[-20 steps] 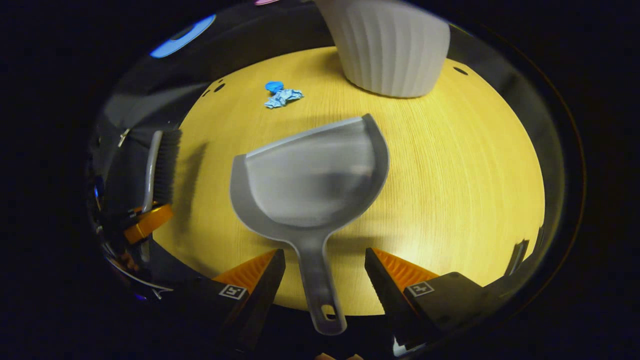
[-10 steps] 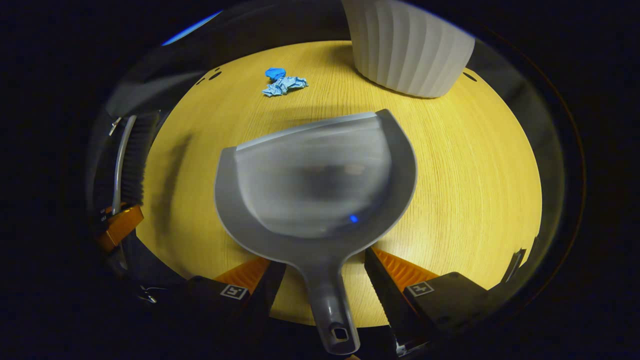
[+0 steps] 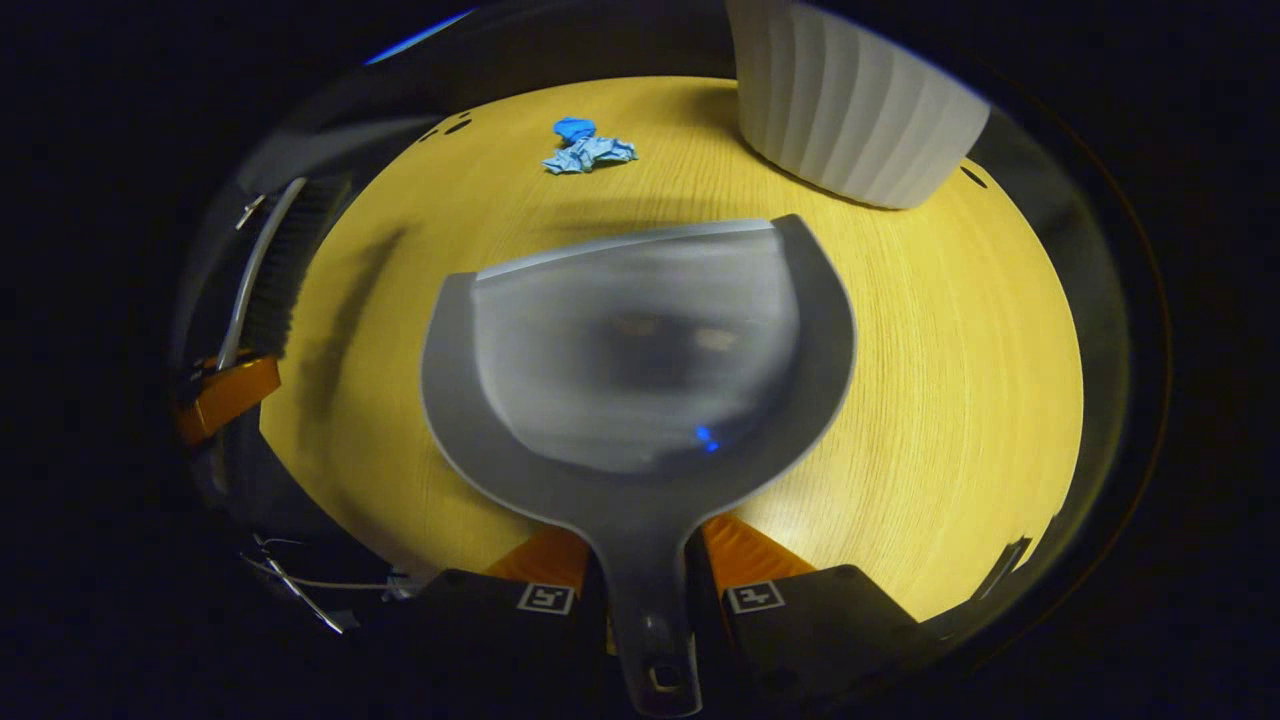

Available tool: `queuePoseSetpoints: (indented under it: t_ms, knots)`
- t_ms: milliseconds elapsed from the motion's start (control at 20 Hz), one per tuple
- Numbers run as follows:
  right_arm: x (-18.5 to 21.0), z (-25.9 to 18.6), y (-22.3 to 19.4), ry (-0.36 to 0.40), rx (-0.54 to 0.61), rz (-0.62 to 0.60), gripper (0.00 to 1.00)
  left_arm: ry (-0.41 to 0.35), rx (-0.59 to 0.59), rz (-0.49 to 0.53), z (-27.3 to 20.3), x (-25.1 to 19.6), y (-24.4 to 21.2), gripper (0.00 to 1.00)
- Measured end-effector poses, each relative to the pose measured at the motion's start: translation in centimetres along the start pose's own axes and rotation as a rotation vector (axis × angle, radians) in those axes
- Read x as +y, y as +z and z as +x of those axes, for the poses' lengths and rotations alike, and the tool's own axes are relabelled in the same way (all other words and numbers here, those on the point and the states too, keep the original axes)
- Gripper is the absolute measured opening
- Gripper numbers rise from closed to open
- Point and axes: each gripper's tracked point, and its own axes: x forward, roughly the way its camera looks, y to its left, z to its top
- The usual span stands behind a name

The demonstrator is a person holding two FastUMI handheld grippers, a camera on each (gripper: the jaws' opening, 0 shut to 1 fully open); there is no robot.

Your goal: Pick up the small broom and dustpan from the desktop, sweep the trash into the dustpan with the broom, and then empty the trash into the garbage bin.

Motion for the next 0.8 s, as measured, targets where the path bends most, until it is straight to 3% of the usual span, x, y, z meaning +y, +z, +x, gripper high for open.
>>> queuePoseSetpoints:
  t_ms: [50,100,150,250,300,350,500,650,700,750,800]
  knots:
    - [-0.1,0.0,-0.1,0.02,-0.001,-0.01,0.46,-0.003,0.003,0.002,0.4,0.0,0.4,0.24]
    - [-0.1,-0.2,-0.3,0.038,0.002,-0.02,0.31,-0.004,0.006,0.005,0.8,0.0,0.8,0.24]
    - [-0.2,-0.2,-0.3,0.051,0.01,-0.032,0.36,-0.006,0.009,0.009,1.2,0.0,1.5,0.24]
    - [-0.8,-0.4,-0.6,0.06,0.034,-0.06,0.35,-0.007,0.015,0.019,2.4,0.3,3.2,0.24]
    - [-1.4,-0.5,-0.8,0.057,0.039,-0.086,0.42,-0.005,0.016,0.024,3.1,0.5,4.1,0.25]
    - [-2.0,-0.7,-0.8,0.05,0.036,-0.12,0.35,-0.006,0.023,0.024,4.0,0.6,5.0,0.24]
    - [-3.8,-1.6,-0.7,0.044,0.035,-0.171,0.34,-0.012,0.042,0.012,6.3,0.5,7.6,0.24]
    - [-5.2,-2.5,-0.4,0.051,0.038,-0.167,0.34,0.018,0.059,0.1,9.2,0.8,10.3,0.27]
    - [-5.7,-2.5,-0.2,0.046,0.036,-0.178,0.41,0.024,0.07,0.136,10.1,0.7,11.1,0.24]
    - [-6.0,-2.5,-0.1,0.048,0.035,-0.181,0.34,0.038,0.08,0.178,10.9,0.7,11.9,0.24]
    - [-5.9,-2.5,-0.1,0.053,0.037,-0.182,0.34,0.045,0.084,0.22,11.9,0.6,12.8,0.24]
